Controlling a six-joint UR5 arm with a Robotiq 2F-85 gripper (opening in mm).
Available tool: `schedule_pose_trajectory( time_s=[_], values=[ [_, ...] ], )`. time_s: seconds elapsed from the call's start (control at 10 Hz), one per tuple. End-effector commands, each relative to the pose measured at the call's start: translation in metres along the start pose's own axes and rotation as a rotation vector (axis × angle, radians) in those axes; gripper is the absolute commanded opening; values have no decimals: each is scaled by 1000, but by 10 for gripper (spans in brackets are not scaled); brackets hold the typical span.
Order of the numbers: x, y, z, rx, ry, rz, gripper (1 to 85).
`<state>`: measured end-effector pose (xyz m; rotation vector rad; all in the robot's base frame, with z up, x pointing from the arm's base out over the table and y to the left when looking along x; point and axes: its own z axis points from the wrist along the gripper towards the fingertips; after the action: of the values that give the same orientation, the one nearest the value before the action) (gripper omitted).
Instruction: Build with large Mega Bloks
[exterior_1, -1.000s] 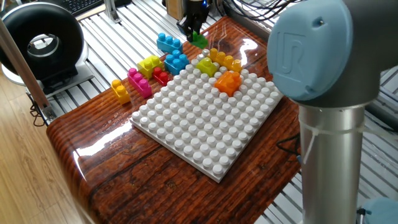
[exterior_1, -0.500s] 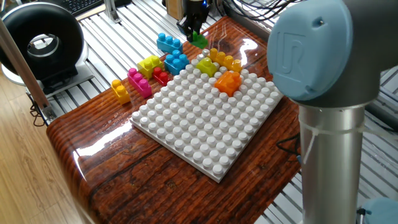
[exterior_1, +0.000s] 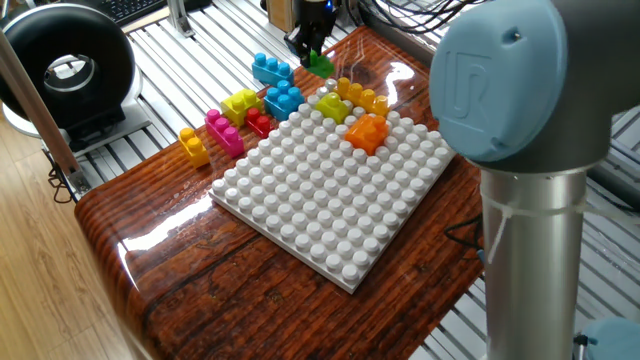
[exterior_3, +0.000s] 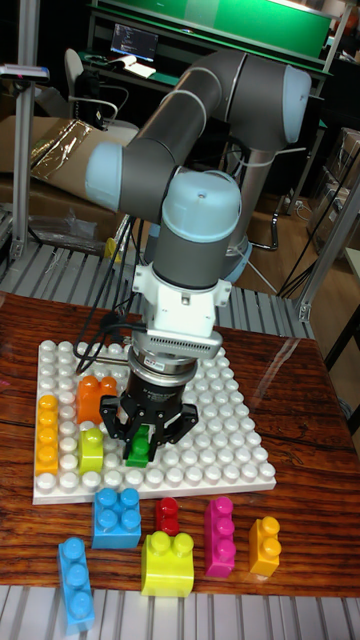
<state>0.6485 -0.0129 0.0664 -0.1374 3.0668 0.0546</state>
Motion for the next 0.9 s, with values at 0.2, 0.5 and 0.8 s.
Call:
schedule_pose_trajectory(
  time_s=[0.2, 0.5, 0.8],
  values=[
    [12, 2, 13, -11, -4, -63, 10],
    [15, -3, 14, 7, 0, -78, 10],
    [21, -5, 17, 23, 12, -113, 10]
  ],
)
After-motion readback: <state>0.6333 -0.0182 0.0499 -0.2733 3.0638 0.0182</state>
